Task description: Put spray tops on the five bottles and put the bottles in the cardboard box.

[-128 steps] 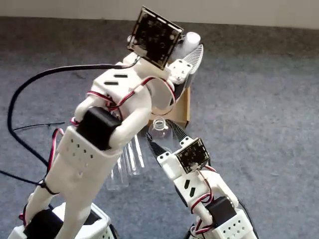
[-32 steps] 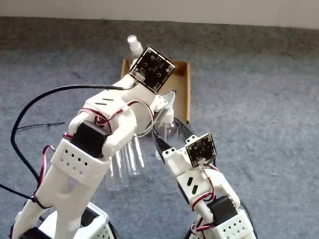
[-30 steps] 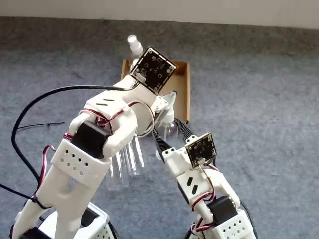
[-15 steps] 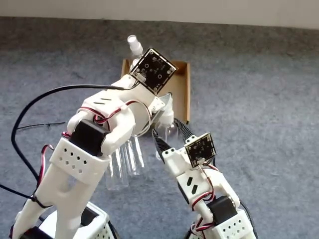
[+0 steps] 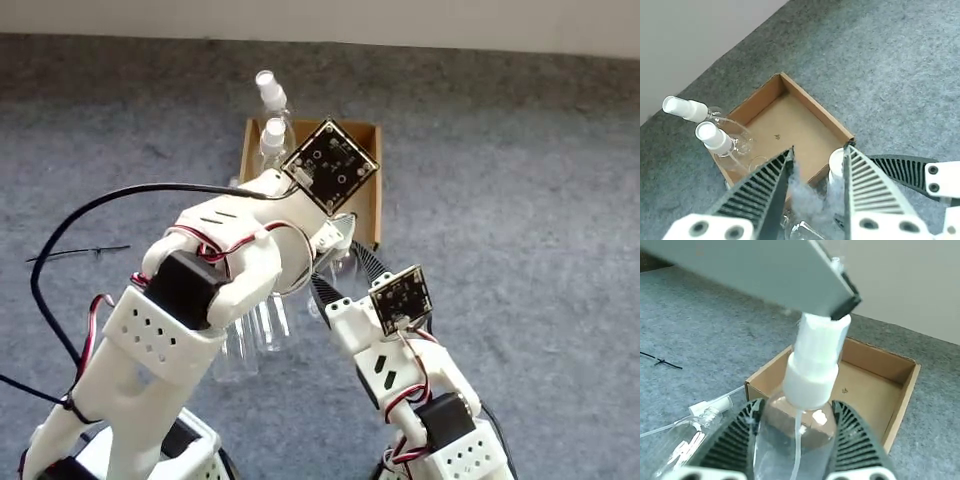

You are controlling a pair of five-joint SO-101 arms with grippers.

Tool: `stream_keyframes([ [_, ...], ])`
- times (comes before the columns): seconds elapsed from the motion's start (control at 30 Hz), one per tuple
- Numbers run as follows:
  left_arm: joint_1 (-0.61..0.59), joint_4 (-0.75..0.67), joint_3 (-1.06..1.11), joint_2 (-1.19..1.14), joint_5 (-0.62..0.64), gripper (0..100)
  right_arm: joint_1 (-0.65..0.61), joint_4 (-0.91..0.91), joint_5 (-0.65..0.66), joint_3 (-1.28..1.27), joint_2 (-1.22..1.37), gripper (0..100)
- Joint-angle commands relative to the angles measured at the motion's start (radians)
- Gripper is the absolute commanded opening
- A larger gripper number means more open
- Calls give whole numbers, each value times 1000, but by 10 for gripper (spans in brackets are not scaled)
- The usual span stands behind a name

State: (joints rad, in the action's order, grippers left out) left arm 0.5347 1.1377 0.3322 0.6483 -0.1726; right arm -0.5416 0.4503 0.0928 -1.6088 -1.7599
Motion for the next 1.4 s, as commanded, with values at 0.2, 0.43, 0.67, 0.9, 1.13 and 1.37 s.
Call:
stream_keyframes([
  [0.2,-168,149,-222,111,-89,160,13,-24,-3,18,-5,4],
  [0.43,-412,262,-171,262,-87,160,13,-24,60,73,2,4],
  [0.67,-737,32,358,278,-28,162,7,-33,69,389,338,4],
  [0.9,-957,-370,673,271,78,163,-81,-217,68,743,862,4],
  [1.13,-997,-408,690,271,87,162,-116,-527,77,802,1244,4],
  [1.37,-997,-410,691,271,87,162,-82,-880,71,802,1475,4],
])
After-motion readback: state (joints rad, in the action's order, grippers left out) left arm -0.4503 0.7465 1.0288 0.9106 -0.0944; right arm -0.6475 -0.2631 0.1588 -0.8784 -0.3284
